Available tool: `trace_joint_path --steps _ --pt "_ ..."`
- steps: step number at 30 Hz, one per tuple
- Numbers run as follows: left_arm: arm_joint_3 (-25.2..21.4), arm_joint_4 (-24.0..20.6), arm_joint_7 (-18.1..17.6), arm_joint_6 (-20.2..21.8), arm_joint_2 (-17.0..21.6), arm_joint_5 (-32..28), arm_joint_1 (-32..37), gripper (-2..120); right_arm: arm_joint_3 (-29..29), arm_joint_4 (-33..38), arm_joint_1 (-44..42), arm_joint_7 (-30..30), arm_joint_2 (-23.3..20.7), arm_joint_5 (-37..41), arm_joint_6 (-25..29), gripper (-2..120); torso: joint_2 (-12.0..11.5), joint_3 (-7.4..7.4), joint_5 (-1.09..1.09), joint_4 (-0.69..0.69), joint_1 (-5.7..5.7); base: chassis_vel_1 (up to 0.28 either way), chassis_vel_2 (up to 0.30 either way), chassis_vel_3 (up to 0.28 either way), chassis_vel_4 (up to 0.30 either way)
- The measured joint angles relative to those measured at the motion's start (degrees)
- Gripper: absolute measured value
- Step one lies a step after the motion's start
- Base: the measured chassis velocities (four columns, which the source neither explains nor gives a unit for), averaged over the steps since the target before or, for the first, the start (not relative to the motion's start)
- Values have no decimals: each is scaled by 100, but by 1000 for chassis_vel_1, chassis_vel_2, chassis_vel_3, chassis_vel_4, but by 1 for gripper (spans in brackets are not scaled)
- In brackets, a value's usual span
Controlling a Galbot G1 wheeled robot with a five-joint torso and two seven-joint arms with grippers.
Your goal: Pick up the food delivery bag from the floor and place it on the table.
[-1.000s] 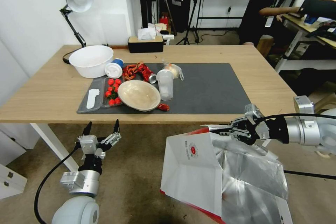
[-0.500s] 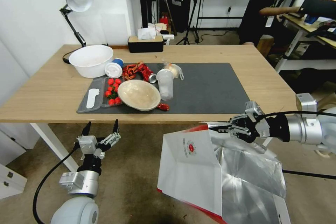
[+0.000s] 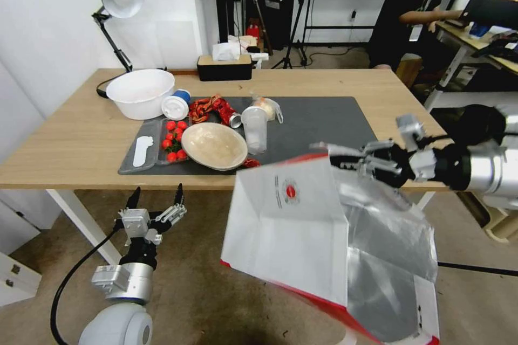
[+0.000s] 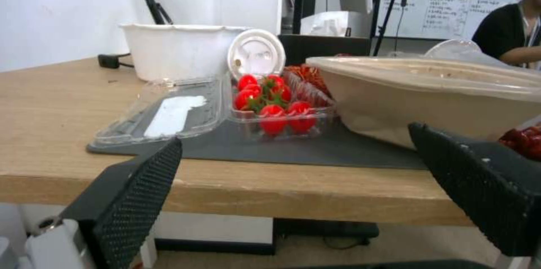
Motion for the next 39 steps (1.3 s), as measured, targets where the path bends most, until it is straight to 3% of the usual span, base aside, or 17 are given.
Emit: trace_joint_path --steps 11,15,17,18,24,33,39 --pt "15 2 9 2 3 7 0 100 166 -167 1190 726 101 849 -55 0 -4 -2 -1 0 -1 0 0 0 0" --pt "27 2 15 3 -3 19 3 100 234 -235 1457 1409 163 1022 -88 0 -5 -3 0 0 -2 0 0 0 0" --pt "32 0 19 4 -8 28 8 100 383 -236 1539 2082 236 1090 -209 0 -6 -3 0 0 -3 0 0 0 0" --pt "32 0 19 4 -8 28 8 100 383 -236 1539 2082 236 1090 -209 0 -6 -3 0 0 -3 0 0 0 0" --pt "35 -5 24 5 -15 49 24 100 515 -174 1652 3612 469 1280 -449 0 -8 -4 0 0 -3 0 0 0 0" --pt "48 -5 30 5 -45 89 41 100 219 85 1672 4816 867 1297 -360 0 -9 -5 0 0 -4 0 0 0 0" --pt "48 -5 31 3 -58 99 50 100 17 134 1840 5195 1053 1396 -302 0 -9 -6 -1 0 -4 0 0 0 0"
